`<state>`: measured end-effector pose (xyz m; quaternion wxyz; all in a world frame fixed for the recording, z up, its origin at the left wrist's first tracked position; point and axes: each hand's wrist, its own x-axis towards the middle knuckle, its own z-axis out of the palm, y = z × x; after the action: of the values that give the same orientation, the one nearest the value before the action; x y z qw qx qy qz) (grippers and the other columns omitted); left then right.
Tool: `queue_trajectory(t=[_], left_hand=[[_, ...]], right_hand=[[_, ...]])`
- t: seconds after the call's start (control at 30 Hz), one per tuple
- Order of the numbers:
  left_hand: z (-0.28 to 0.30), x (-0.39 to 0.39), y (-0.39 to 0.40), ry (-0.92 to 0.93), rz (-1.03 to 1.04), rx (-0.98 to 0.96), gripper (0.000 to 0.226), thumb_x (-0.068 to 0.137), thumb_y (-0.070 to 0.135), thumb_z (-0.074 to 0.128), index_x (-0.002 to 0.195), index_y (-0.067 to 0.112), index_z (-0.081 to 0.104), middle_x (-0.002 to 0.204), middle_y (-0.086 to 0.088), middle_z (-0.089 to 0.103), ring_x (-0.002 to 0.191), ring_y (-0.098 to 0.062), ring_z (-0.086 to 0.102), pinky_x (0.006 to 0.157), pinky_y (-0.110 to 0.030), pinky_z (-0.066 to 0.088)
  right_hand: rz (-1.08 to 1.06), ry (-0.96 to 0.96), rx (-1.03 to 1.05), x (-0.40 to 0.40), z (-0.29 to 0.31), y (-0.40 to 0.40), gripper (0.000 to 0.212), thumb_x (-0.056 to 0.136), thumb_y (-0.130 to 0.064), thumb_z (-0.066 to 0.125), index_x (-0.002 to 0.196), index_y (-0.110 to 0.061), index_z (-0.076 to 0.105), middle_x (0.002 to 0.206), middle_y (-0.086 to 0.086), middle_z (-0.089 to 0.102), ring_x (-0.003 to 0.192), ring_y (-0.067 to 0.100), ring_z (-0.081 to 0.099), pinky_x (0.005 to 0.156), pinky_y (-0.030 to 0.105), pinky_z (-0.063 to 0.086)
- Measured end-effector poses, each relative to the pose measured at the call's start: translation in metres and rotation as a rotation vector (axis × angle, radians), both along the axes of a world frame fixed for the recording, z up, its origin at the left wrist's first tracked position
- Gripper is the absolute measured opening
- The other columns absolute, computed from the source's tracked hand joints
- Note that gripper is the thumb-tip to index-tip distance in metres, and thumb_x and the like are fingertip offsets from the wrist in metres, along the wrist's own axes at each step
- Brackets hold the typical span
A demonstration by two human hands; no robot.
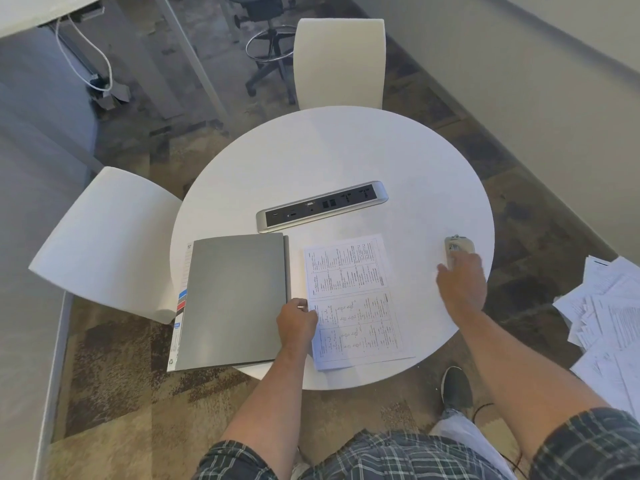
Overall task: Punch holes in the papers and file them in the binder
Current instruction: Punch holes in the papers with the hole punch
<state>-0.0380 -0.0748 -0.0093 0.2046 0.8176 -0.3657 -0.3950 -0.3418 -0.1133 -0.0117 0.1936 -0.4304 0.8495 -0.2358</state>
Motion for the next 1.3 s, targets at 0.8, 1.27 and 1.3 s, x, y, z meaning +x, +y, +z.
queue_trajectory(t=[0.8,1.27,1.3], left_hand=[[-0.026,0.004,-0.012,0.122,0.067,0.03,0.015,0.082,0.007,0.079,0.074,0.009,0.067,0.086,-0.008,0.076,0.082,-0.026,0.072,0.078,-0.039,0.062],[-0.031,0.013,-0.01,0.201,0.17,0.044,0.011,0.085,0.005,0.078,0.083,0.008,0.068,0.094,-0.01,0.076,0.083,-0.027,0.07,0.067,-0.031,0.055],[-0.03,0.014,-0.01,0.206,0.189,0.041,0.009,0.086,0.005,0.077,0.086,0.007,0.068,0.094,-0.009,0.075,0.081,-0.025,0.068,0.064,-0.028,0.052]], right_hand=[[0.086,-0.184,0.235,-0.002,-0.006,-0.019,0.019,0.095,-0.017,0.052,0.11,-0.016,0.065,0.101,0.001,0.069,0.087,0.023,0.062,0.072,0.032,0.048],[0.126,-0.192,0.234,0.016,-0.013,-0.012,0.012,0.097,-0.027,0.063,0.101,-0.017,0.067,0.094,-0.001,0.068,0.088,0.021,0.063,0.072,0.031,0.045],[0.126,-0.194,0.236,0.016,-0.013,-0.012,0.011,0.097,-0.026,0.062,0.1,-0.017,0.067,0.095,-0.001,0.069,0.087,0.022,0.063,0.071,0.031,0.044]])
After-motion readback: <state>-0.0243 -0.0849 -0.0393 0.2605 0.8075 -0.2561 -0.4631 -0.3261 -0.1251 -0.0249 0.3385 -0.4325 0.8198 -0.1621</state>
